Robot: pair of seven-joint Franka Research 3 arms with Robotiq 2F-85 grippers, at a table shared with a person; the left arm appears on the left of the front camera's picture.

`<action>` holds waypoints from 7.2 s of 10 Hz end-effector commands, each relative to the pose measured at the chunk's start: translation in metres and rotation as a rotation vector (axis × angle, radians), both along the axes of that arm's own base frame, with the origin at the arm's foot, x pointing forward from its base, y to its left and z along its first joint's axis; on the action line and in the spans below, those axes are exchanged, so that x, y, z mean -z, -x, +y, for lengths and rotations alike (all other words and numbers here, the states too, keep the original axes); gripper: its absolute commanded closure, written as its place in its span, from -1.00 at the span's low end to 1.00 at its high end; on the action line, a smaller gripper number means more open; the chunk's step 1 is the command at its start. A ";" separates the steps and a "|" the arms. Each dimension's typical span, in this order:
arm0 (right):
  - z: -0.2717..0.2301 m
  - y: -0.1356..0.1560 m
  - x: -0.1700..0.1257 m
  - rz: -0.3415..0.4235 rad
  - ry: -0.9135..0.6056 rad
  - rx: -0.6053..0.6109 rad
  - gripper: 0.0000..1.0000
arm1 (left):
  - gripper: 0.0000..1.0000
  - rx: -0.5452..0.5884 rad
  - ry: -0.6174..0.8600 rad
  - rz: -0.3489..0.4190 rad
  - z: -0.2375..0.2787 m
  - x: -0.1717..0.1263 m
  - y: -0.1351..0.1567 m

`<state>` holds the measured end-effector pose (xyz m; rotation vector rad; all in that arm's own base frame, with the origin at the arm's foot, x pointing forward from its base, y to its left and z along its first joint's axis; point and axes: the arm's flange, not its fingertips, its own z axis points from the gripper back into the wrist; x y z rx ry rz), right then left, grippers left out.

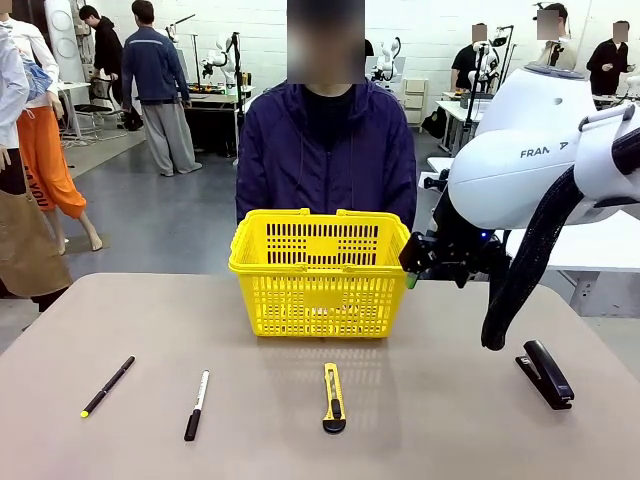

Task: Place the items the person wants into the basket.
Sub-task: Pick up the item the person points to and place it in the Market Basket.

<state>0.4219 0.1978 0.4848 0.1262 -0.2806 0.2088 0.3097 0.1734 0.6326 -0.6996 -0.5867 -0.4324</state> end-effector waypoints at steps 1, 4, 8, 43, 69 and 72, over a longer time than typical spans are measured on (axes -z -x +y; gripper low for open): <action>-0.001 0.000 -0.001 -0.005 0.010 -0.001 -1.00 | -1.00 0.001 0.010 -0.009 -0.001 -0.001 -0.001; -0.001 0.000 -0.001 -0.005 0.010 -0.001 -1.00 | -1.00 0.001 0.010 -0.009 -0.001 -0.001 -0.001; -0.001 0.000 -0.001 -0.005 0.010 -0.001 -1.00 | -1.00 0.001 0.010 -0.009 -0.001 -0.001 -0.001; -0.265 0.120 -0.072 -0.352 -0.314 -0.555 -1.00 | -1.00 0.001 0.010 -0.009 -0.001 -0.001 -0.001; -0.265 0.120 -0.072 -0.352 -0.314 -0.555 -1.00 | -1.00 -0.141 -0.741 0.231 -0.192 0.181 -0.069; -0.265 0.120 -0.072 -0.352 -0.314 -0.555 -1.00 | -1.00 -0.130 -0.754 0.240 -0.195 0.187 -0.069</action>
